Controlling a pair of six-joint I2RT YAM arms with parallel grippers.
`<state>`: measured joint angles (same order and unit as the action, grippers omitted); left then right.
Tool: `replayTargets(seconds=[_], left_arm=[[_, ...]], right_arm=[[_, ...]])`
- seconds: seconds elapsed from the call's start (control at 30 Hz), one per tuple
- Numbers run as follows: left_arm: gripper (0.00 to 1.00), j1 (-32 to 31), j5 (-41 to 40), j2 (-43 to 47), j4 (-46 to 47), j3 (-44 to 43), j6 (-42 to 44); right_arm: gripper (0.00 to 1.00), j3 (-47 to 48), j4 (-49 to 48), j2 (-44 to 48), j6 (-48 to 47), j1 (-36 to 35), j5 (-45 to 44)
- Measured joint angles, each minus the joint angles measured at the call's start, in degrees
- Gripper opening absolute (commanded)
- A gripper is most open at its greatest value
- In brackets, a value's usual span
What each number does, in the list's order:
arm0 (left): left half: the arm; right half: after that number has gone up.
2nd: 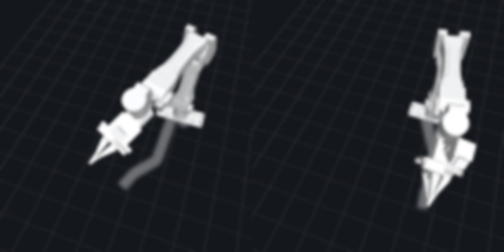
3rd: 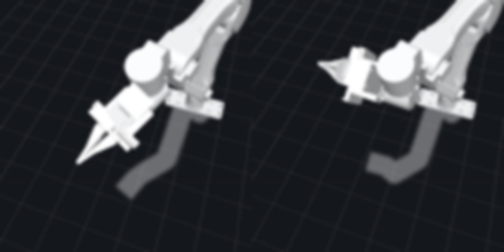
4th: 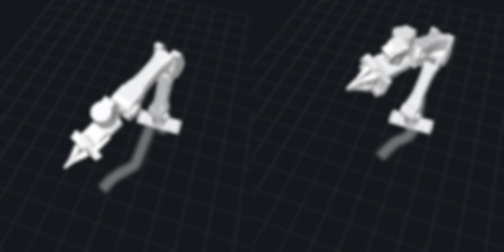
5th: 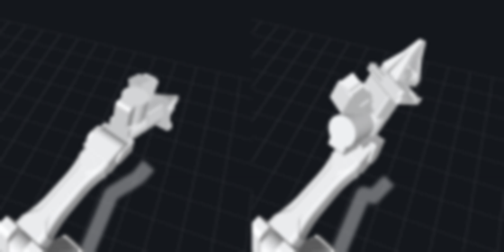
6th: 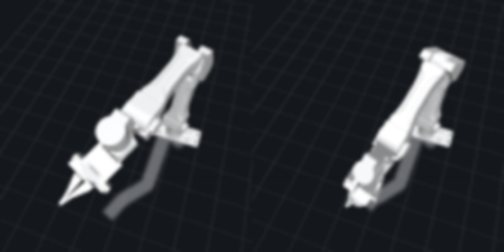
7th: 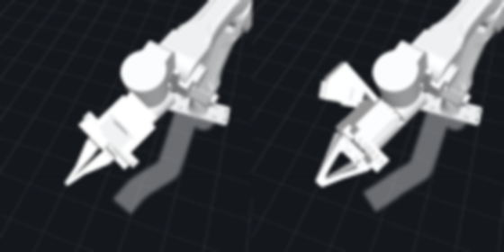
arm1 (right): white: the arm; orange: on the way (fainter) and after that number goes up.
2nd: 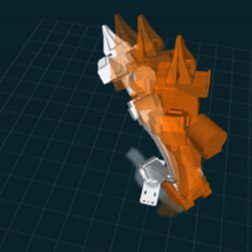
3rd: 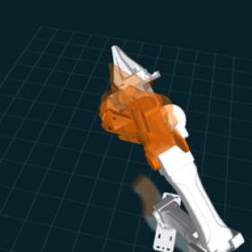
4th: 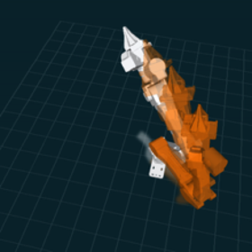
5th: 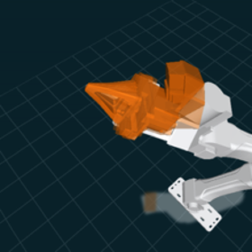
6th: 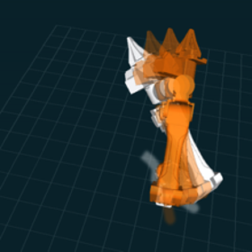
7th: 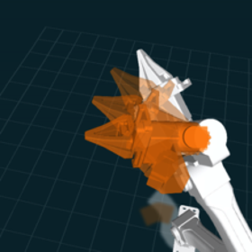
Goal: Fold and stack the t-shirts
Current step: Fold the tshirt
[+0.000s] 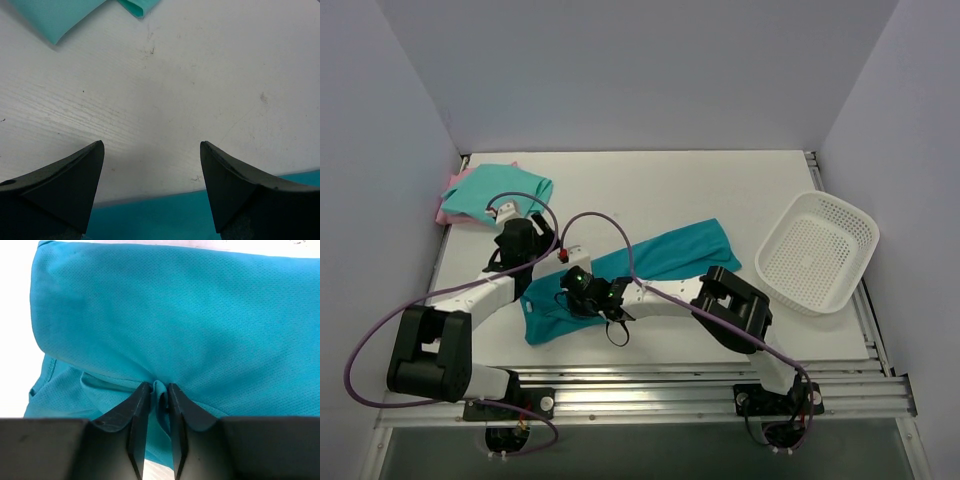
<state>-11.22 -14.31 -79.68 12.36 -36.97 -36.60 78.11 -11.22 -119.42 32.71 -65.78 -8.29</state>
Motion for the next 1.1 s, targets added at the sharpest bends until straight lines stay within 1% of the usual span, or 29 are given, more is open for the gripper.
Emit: replayTargets(seconds=[0.07, 0.23, 0.57, 0.93, 1.1], left_arm=[[0.86, 0.0, 0.0, -0.15, 0.13, -0.02, 0.0], [0.86, 0.0, 0.04, -0.9, 0.37, -0.02, 0.02], [0.86, 0.0, 0.07, -1.51, 0.85, -0.02, 0.04], [0.86, 0.0, 0.09, -2.23, 0.85, -0.04, 0.39], [0.86, 0.0, 0.09, -2.23, 0.85, -0.04, 0.66]], right_arm=[[0.08, 0.04, 0.0, -0.02, -0.04, 0.0, 0.22], [0.08, 0.04, 0.02, -0.02, 0.0, 0.0, 0.24], [0.1, 0.02, 1.51, 0.37, 0.04, -1.22, -1.07], [0.13, 0.02, 3.34, 3.87, 0.37, -8.48, -3.65], [0.14, -0.66, 3.28, 3.87, 0.74, -9.38, -3.74]])
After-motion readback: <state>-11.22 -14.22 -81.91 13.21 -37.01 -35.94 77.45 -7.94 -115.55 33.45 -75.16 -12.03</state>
